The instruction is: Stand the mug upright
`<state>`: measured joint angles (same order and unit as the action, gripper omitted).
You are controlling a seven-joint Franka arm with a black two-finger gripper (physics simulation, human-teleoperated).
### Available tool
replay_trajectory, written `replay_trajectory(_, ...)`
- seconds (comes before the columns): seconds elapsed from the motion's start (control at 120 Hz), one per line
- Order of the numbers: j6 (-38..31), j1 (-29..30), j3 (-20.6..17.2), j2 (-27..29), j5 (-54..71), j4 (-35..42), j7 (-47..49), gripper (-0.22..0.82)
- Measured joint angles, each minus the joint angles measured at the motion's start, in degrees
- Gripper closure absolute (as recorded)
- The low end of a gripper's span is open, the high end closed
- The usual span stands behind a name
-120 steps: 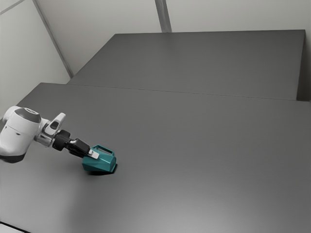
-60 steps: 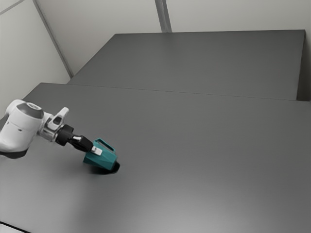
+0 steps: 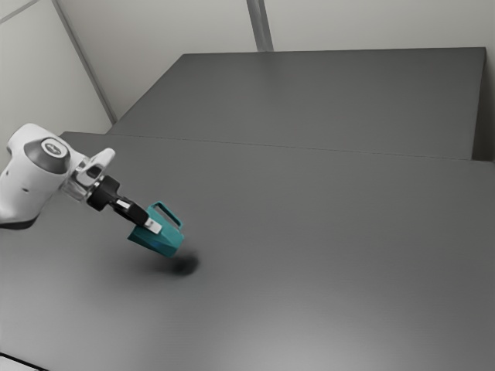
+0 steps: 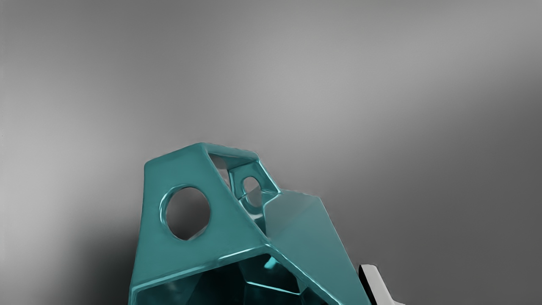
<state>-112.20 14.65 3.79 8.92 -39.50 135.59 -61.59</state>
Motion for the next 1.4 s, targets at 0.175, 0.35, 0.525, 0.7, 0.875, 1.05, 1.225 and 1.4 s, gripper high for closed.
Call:
replay_trajectory(0.175,-3.1,-2.6,-0.3,0.6,10.9,-0.3,4.1,0.77)
replay_trajectory(0.35,-8.4,-4.3,-2.1,0.6,19.1,-0.4,8.2,0.78)
replay_trajectory(0.525,-13.1,-6.8,-2.6,0.2,26.6,-0.7,13.0,0.78)
replay_trajectory(0.7,-16.2,-12.7,-0.8,-1.1,29.2,-1.4,17.4,0.78)
replay_trajectory(0.875,-17.6,-15.5,0.7,-2.0,32.7,-3.6,21.6,0.79)
replay_trajectory(1.05,-18.1,-15.9,-1.0,-2.1,37.1,-4.4,26.7,0.79)
replay_trajectory(1.225,-18.3,-17.3,-2.4,-1.5,40.0,-3.4,32.5,0.79)
replay_trajectory(1.4,-18.4,-17.8,-2.6,-1.5,42.6,-2.1,38.5,0.79)
